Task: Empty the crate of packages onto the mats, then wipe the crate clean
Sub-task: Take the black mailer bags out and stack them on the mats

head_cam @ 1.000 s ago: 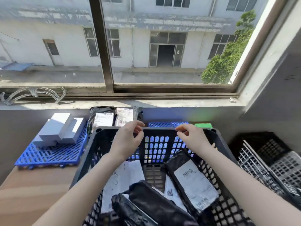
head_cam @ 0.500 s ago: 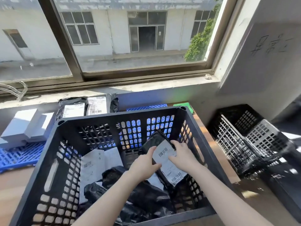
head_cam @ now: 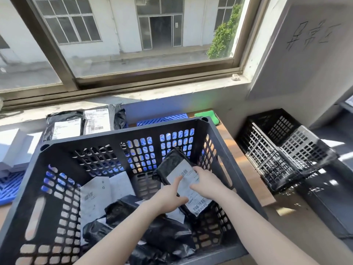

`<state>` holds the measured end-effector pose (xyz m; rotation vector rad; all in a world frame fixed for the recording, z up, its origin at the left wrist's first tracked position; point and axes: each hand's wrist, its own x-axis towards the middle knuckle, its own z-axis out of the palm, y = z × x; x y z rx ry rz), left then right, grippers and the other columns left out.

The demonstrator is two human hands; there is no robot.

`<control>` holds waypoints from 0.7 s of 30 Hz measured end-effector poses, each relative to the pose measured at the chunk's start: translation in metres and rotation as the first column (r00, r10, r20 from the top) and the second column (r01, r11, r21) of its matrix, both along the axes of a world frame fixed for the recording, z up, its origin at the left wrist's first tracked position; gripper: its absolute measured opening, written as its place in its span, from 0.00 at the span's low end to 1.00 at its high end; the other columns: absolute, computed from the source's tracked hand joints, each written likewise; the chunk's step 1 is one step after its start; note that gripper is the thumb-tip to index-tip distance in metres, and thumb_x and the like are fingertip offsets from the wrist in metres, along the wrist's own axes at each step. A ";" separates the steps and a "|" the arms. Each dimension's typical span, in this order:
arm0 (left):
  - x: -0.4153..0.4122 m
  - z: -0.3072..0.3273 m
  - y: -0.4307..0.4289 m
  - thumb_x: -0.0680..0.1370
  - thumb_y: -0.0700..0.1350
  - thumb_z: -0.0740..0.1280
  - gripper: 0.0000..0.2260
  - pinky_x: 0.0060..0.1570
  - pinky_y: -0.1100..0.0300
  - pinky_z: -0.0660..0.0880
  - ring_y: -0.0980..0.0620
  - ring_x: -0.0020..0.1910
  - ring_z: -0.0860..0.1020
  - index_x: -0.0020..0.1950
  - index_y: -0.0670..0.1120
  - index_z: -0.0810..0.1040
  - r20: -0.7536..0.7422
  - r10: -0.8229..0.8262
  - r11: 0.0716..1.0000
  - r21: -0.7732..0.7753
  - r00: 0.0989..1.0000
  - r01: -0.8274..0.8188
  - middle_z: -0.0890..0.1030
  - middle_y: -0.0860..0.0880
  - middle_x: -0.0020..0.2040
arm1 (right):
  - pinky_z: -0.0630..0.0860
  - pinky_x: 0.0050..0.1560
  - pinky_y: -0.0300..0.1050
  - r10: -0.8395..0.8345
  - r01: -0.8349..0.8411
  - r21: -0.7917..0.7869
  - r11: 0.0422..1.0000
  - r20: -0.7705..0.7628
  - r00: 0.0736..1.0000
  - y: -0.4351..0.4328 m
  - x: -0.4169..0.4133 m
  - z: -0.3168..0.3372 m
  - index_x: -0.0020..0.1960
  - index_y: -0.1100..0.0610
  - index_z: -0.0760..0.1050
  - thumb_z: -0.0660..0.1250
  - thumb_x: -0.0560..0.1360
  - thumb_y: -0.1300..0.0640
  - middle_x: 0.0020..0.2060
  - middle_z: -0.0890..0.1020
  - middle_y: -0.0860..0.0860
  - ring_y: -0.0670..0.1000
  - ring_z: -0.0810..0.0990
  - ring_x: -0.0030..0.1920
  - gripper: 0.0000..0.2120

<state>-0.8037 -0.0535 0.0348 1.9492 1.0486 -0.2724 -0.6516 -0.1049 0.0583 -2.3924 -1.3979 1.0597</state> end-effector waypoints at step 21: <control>-0.045 0.122 -0.029 0.71 0.50 0.74 0.28 0.52 0.60 0.74 0.54 0.53 0.75 0.68 0.59 0.68 0.529 0.234 0.869 0.263 0.815 -0.420 0.72 0.54 0.56 | 0.71 0.54 0.41 -0.107 0.145 0.532 0.834 -0.102 0.989 -0.053 -0.020 0.107 0.68 0.48 0.68 0.71 0.69 0.59 0.58 0.73 0.47 0.49 0.74 0.59 0.29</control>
